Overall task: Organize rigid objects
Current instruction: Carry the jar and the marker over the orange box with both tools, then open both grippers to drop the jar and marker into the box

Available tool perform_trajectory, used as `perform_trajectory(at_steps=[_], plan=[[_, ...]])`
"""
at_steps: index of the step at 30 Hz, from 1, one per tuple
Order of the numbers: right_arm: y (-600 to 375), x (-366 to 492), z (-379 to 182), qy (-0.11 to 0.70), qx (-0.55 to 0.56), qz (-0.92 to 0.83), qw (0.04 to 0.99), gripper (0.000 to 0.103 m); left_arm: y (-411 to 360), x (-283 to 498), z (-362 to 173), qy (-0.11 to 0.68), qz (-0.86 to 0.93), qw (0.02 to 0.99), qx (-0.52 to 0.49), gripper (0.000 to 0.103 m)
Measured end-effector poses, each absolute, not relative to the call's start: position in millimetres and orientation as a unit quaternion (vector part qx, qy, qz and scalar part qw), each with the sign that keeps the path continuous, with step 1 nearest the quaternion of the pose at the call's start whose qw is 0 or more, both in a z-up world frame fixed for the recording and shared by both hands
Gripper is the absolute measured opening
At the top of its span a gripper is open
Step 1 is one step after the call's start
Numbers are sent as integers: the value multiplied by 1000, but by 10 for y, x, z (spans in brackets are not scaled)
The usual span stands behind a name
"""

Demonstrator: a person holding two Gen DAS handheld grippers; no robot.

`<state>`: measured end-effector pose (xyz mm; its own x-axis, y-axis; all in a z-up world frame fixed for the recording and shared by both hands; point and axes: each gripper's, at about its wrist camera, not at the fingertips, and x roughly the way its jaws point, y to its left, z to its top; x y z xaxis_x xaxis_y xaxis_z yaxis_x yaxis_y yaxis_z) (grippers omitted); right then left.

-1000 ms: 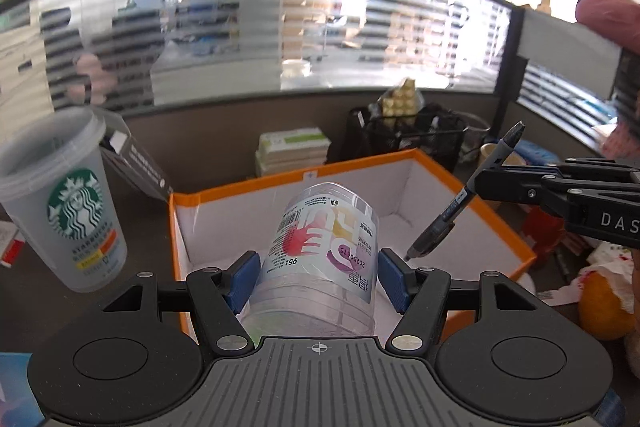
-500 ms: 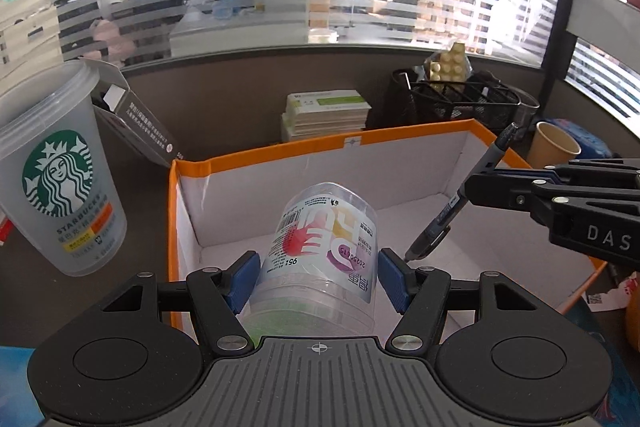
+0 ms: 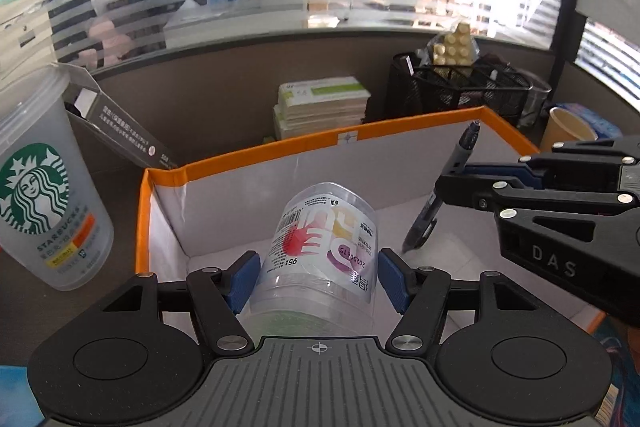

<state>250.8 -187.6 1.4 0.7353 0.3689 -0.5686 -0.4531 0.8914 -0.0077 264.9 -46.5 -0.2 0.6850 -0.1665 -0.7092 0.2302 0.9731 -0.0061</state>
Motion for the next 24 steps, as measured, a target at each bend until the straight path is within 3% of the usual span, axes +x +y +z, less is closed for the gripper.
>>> perform_trajectory(at_steps=[24], plan=[[-1824, 2310, -199, 298, -139, 223, 918, 13, -512, 2632, -79, 402, -82, 909, 73, 66]])
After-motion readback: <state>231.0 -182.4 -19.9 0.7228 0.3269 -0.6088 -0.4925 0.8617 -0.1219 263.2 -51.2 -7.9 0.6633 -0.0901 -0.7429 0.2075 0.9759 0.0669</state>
